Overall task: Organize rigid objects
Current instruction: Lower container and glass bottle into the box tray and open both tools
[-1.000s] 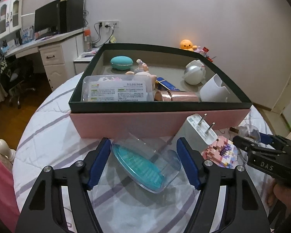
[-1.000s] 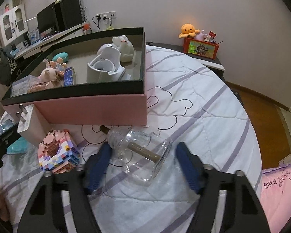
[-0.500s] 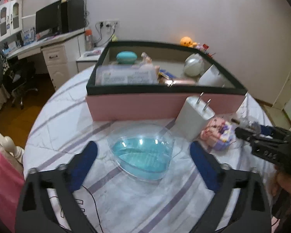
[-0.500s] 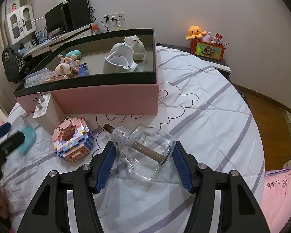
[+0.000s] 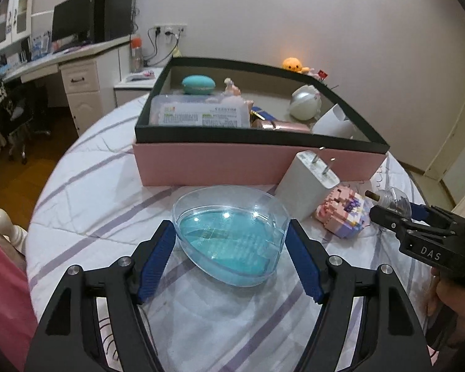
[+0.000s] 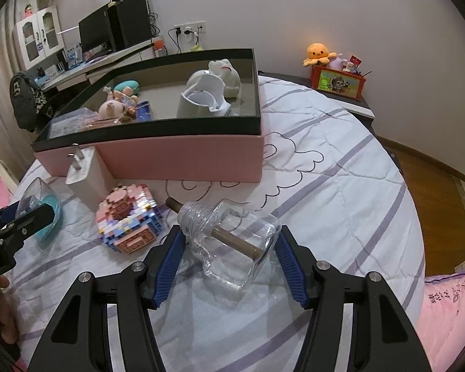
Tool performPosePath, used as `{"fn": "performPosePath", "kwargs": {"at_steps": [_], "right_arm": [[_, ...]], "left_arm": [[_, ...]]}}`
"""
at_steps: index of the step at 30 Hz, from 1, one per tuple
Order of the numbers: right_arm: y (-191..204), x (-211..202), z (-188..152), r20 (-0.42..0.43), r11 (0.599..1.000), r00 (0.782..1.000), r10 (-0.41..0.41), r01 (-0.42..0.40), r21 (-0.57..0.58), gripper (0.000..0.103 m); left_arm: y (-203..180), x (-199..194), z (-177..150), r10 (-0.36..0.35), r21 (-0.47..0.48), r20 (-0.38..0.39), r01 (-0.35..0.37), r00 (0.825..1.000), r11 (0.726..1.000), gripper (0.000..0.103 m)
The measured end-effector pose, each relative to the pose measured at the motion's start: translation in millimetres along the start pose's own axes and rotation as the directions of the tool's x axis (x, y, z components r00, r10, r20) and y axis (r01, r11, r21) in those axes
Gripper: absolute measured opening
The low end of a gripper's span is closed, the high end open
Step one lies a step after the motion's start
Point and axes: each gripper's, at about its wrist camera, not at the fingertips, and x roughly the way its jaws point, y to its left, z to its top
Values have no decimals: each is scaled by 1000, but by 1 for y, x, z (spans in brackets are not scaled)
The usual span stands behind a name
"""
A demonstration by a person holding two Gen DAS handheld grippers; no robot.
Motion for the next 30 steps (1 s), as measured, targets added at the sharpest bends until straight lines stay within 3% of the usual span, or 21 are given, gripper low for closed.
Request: {"fn": "performPosePath", "kwargs": {"at_steps": [10,17,23,30], "right_arm": [[15,-54,15,107,998,992,65,-61,-35,61],[40,-80,53,187,990,976,107,-87,-110,61],[52,-70,99,210,985,968,141,-115,-130,61],[51,-28,139,184,989,974,131,-114,-99,61]], "left_arm": [[-1,-45,21,-9,20,102,7,995,1000,74],[1,-65,69,9,47,207,-20,978,999,74],[7,-58,120,30,58,257,-46,966,997,74],[15,-24,156,47,41,247,-59,968,997,74]]}}
